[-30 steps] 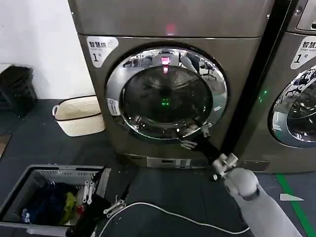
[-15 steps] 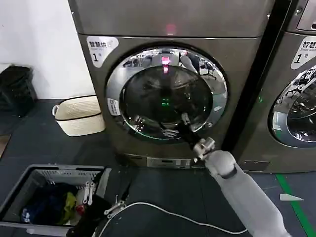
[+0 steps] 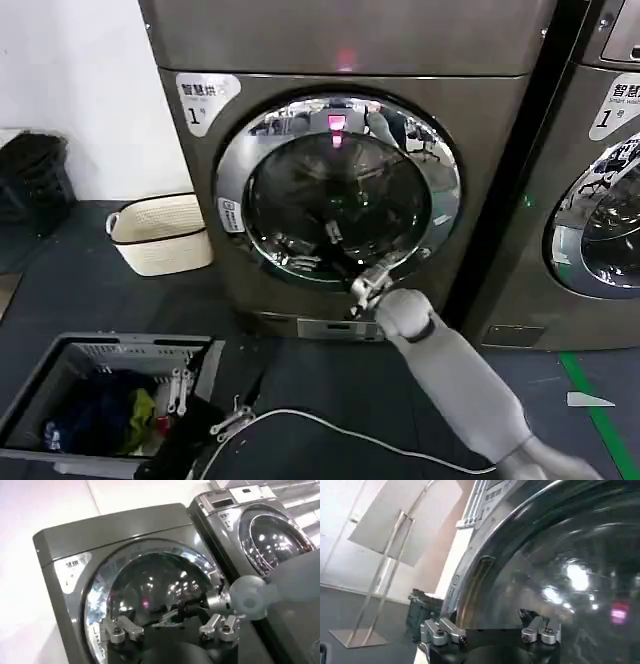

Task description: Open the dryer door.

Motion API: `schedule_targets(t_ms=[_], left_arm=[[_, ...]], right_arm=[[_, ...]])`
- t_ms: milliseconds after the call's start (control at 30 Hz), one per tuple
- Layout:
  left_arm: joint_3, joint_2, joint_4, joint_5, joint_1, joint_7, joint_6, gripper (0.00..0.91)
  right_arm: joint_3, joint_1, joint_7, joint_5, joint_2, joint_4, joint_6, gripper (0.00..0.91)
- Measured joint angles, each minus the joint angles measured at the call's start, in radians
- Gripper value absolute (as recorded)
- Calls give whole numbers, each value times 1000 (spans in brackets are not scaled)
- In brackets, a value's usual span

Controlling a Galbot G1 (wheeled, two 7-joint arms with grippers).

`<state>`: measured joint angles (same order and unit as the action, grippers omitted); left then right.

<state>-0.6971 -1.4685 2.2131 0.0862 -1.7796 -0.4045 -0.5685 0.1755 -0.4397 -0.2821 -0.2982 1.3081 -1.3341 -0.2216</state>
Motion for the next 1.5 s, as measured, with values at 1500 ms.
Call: schedule_targets(t_ms=[1500], left_arm=[[-9, -9, 12, -2, -17, 1, -3, 907]], right_arm=[[94, 190, -334, -82, 139, 337, -143, 907]])
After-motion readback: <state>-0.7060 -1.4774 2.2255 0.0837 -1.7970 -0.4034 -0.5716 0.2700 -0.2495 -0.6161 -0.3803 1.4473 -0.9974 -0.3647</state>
